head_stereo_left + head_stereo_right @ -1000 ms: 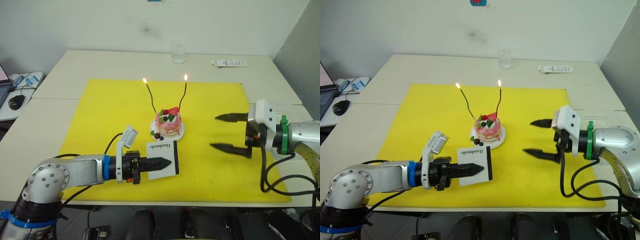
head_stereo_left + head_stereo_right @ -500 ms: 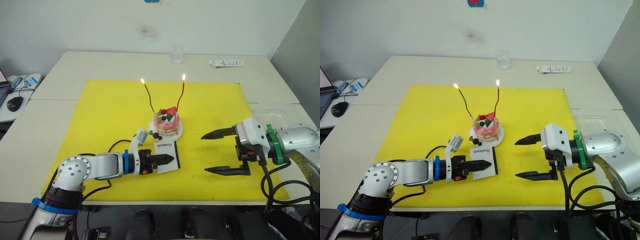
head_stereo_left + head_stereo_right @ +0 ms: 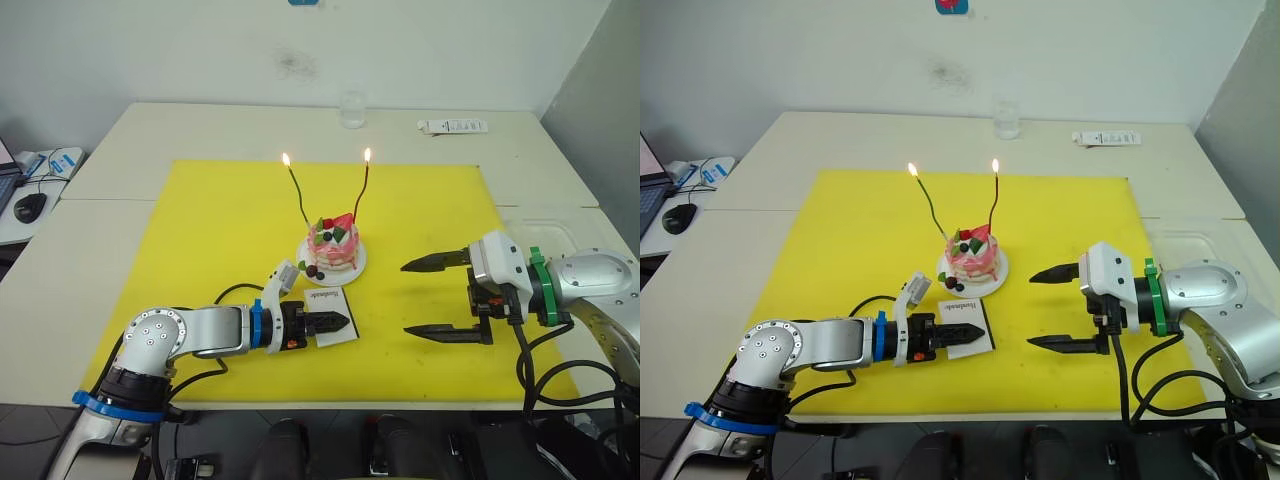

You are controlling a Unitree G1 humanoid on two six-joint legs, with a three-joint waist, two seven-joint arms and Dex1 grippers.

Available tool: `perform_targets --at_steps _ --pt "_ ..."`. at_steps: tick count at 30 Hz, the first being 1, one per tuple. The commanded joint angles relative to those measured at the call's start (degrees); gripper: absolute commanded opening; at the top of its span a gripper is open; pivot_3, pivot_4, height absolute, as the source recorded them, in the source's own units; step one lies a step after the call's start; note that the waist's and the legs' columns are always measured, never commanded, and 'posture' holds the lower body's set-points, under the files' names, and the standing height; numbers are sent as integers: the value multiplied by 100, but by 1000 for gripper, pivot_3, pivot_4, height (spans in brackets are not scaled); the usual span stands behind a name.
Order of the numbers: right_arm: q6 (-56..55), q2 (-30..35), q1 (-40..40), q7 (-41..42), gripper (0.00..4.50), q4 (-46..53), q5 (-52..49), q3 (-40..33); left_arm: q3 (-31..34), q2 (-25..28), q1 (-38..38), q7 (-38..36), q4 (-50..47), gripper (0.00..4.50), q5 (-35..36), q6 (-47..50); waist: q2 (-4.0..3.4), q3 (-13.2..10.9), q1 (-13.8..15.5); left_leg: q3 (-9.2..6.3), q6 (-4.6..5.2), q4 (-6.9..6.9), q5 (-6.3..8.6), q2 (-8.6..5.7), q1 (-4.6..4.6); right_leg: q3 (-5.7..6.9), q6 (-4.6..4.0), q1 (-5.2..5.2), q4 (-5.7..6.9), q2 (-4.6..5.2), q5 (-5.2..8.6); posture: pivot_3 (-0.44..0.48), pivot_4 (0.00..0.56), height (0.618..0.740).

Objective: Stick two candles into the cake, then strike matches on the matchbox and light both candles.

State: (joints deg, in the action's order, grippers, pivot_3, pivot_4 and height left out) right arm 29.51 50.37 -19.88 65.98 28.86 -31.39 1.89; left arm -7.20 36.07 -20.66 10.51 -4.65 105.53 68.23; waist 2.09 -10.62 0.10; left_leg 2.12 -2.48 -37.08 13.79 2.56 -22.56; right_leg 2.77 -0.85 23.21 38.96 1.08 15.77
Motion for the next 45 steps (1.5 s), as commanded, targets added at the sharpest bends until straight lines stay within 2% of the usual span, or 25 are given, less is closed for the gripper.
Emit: perform_targets --at_steps 1,8,16,18,20,21,24,29,31,38,42,45 --pt "-82 -39 -123 -31 4500 74 -18 -29 93 115 -40 -46 -49 2503 -10 41 0 0 -1 0 0 0 0 0 1 0 0 0 0 0 0 0 150 740" --pt "-125 -87 -169 21 4500 0 40 16 321 667 54 -34 -151 4487 333 38 -1 0 -18 -1 -6 2 -4 4 11 -1 -1 -2 7 -3 -1 0 150 740" --pt "-373 -132 -252 213 4500 -371 182 118 767 1647 553 -139 -438 4487 586 -30 -1 0 -29 2 -6 5 -3 3 12 -5 -1 -2 3 -2 0 0 150 740" --pt "-446 -127 -231 263 4500 -504 221 111 998 1961 703 -384 -622 4487 427 40 -1 0 -29 2 -5 6 -3 4 13 -7 -1 -1 3 -3 0 0 150 740" --pt "-539 -136 -204 286 4500 -633 283 98 1265 2224 849 -726 -794 4487 94 75 -1 0 -24 2 -6 8 -3 5 13 -6 -2 1 3 -3 0 0 150 740" --pt "-571 -142 -181 271 4500 -710 313 66 1480 2380 946 -1165 -976 4487 -376 11 -3 -1 -18 3 -6 9 -3 3 13 -5 -3 1 3 -2 1 0 150 740" --pt "-542 -167 -95 169 4500 -925 299 -108 1870 2996 1538 -3085 -1777 4487 -2582 -1048 0 -3 -22 4 -6 8 -3 3 7 -2 -3 5 1 -2 1 0 150 740" --pt "-365 -199 123 -109 4500 -1097 169 -441 2334 2917 2075 -4432 -1834 4487 -4294 -2413 -14 -7 14 17 -6 13 -2 2 4 -5 -13 9 -6 1 6 0 150 740" --pt "-311 -219 174 -212 4500 -1092 153 -511 2349 2860 2059 -4697 -1800 4487 -4870 -2829 -15 -7 27 14 -5 13 -1 3 -4 -1 -13 14 -6 1 7 0 150 740" --pt "-144 -204 342 -513 4500 -963 77 -783 2210 2550 1591 -4656 -1067 4487 -6777 -3990 -15 -8 31 15 -2 13 0 5 -6 -1 -12 16 -7 1 6 0 150 740" --pt "-214 -98 360 -587 4500 -1158 214 -950 2271 2204 1427 -4977 -582 4487 -7045 -4300 -15 -8 22 22 3 13 3 8 -14 -6 -11 25 -7 0 7 0 150 740" --pt "-243 30 451 -588 4500 -1320 300 -1113 2294 2144 1489 -5335 -358 4487 -7264 -4488 -13 -8 17 21 3 12 3 9 -21 -4 -11 29 -8 0 6 0 150 740"
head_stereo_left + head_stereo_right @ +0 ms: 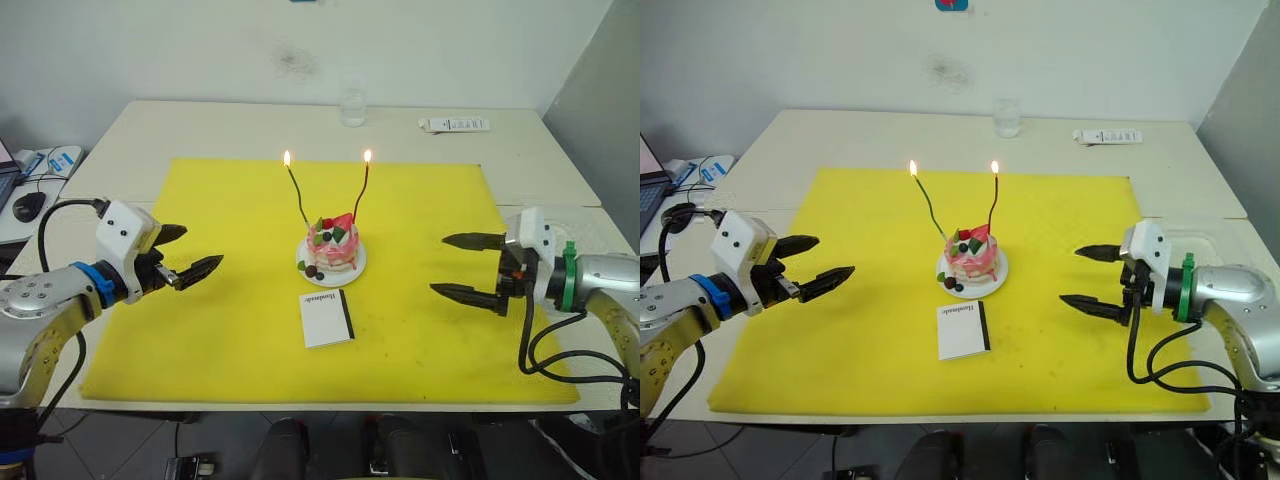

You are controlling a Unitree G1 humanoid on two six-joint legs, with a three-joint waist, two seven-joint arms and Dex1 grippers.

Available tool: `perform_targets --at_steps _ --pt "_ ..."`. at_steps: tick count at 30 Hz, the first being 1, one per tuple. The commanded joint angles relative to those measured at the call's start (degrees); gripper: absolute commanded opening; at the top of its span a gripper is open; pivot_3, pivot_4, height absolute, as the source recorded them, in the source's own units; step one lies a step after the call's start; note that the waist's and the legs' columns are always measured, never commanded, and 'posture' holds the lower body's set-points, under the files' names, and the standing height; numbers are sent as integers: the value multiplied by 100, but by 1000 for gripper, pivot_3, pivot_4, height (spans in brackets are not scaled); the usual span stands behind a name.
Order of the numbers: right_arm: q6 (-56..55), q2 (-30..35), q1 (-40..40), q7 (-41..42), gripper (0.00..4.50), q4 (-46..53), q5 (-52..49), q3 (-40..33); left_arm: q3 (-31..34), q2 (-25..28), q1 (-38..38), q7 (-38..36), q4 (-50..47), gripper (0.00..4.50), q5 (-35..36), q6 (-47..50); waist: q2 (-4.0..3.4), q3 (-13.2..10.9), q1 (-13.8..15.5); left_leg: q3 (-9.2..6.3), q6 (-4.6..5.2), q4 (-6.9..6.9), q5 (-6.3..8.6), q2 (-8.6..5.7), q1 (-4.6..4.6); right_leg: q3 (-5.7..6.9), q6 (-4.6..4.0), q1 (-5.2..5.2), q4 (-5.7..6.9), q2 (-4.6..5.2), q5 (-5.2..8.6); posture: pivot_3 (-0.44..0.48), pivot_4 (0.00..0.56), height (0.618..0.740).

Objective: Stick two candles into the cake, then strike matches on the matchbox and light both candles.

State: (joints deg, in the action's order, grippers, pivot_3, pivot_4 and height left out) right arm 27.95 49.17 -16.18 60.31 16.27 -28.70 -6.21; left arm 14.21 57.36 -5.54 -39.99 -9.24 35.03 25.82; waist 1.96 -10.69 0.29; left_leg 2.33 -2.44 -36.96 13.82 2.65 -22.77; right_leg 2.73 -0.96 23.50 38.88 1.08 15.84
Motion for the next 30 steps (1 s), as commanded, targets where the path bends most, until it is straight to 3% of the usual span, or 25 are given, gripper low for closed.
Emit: perform_targets --at_steps 1,6,13,16,18,22,30 --pt "-55 175 129 -83 4500 -110 36 -427 201 -25 22 -346 167 4487 -226 -231 0 0 -4 0 0 0 0 -1 -1 0 0 1 0 0 0 0 150 740" --pt "77 52 884 -570 4500 295 61 -892 361 -414 303 -220 195 4487 -468 -390 1 1 -8 -1 1 0 0 1 -1 0 0 1 1 0 0 0 150 740" --pt "-601 -1194 2688 -2182 4500 1274 815 -1454 743 -1378 855 688 -462 4487 -652 -294 3 2 -4 -5 0 -1 1 1 -4 3 2 1 6 4 0 0 150 740" --pt "-949 -1710 3699 -2447 4500 1872 1031 -1493 858 -1801 1345 1139 -1120 4487 -718 -154 2 17 -5 -5 -1 -1 1 1 -2 1 7 -2 5 6 -2 0 150 740" --pt "-1089 -1914 3958 -2569 4500 2013 1142 -1363 810 -1992 1462 1370 -1354 4487 -831 -95 2 17 -12 -5 -1 0 1 3 6 1 7 -7 6 6 -1 0 150 740" --pt "-1092 -2205 3925 -2855 4500 2042 1245 -1111 671 -2398 1468 1922 -1684 4487 -1012 170 3 21 -34 -4 0 -6 -2 3 45 -1 20 -32 12 5 -19 0 150 740" --pt "-796 -2392 3387 -3414 4500 1995 1317 -938 374 -3192 2627 2187 -2460 4487 -1331 -85 19 44 -33 2 18 -4 -13 -5 50 -17 22 -32 9 5 -27 0 150 740"
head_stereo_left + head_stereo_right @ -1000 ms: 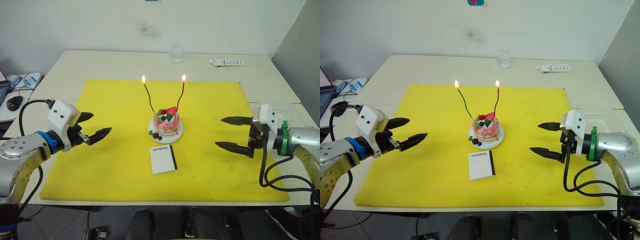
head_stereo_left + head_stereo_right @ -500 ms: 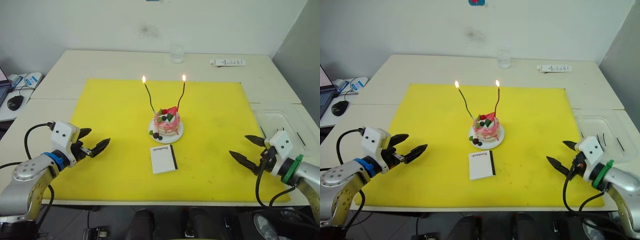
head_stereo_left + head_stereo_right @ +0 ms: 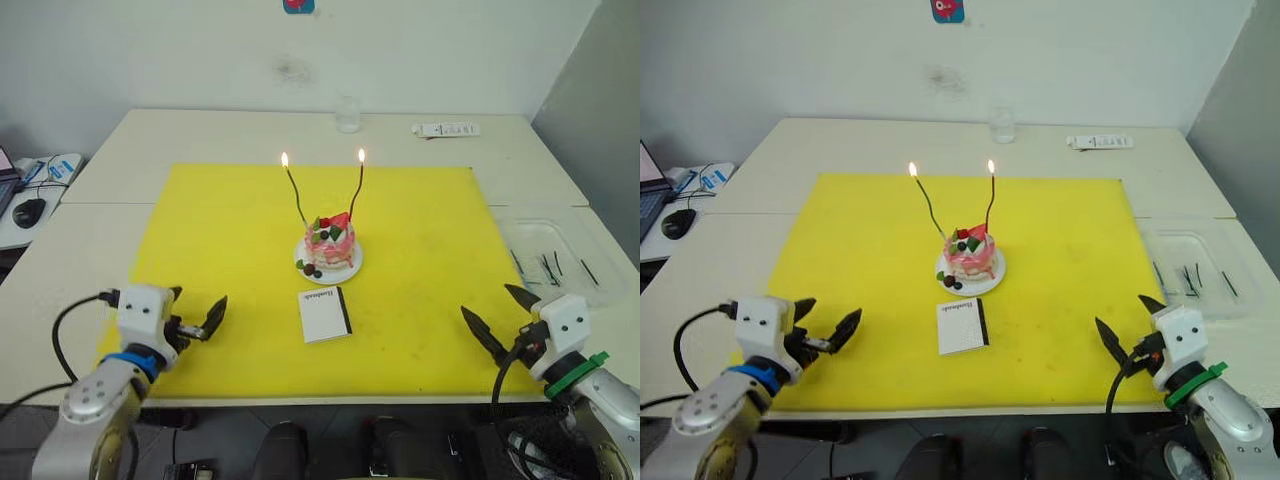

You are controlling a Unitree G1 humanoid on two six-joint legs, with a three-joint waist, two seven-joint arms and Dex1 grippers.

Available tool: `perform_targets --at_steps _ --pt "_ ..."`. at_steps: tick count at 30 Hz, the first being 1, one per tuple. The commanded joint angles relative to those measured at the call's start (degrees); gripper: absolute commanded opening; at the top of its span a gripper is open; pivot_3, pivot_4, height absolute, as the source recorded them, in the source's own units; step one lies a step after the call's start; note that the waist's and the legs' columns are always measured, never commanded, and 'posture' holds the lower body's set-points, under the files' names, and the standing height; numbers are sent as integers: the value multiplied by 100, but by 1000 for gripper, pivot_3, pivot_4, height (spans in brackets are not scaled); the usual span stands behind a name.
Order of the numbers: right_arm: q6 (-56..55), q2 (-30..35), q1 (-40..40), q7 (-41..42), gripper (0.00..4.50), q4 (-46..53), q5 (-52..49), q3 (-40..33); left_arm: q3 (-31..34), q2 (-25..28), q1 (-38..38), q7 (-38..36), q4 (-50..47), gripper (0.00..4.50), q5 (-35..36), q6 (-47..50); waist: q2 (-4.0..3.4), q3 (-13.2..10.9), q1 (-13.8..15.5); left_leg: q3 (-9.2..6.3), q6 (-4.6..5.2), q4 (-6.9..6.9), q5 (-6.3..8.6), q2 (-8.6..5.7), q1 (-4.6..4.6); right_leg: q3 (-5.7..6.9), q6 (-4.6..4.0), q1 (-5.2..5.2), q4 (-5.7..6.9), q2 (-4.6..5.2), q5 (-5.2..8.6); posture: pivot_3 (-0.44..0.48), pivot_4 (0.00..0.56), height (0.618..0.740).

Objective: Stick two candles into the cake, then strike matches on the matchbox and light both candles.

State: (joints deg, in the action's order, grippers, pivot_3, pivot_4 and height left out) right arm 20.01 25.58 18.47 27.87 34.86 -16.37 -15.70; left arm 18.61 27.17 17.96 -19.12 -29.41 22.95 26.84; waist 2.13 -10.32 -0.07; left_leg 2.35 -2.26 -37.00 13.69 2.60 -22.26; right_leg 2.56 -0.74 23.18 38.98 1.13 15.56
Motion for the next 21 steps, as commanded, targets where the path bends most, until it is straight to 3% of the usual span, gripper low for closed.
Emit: perform_targets --at_steps 1,8,21 --pt "16 -47 -87 -213 4500 124 86 36 -127 -286 421 167 -542 4487 -186 -204 5 9 3 2 0 2 1 -2 -6 -2 -9 1 -2 0 6 0 150 740" --pt "-99 -213 353 -250 4500 137 69 124 -457 -699 710 436 -771 4487 -542 -329 1 17 65 -7 5 6 6 -2 -27 10 -23 12 -9 -3 23 0 150 740" --pt "-335 -500 538 -375 4500 27 167 347 -642 -732 724 379 -817 4487 -892 -383 -1 28 14 -15 5 3 6 -6 -23 11 -23 7 -7 -3 22 0 150 740"
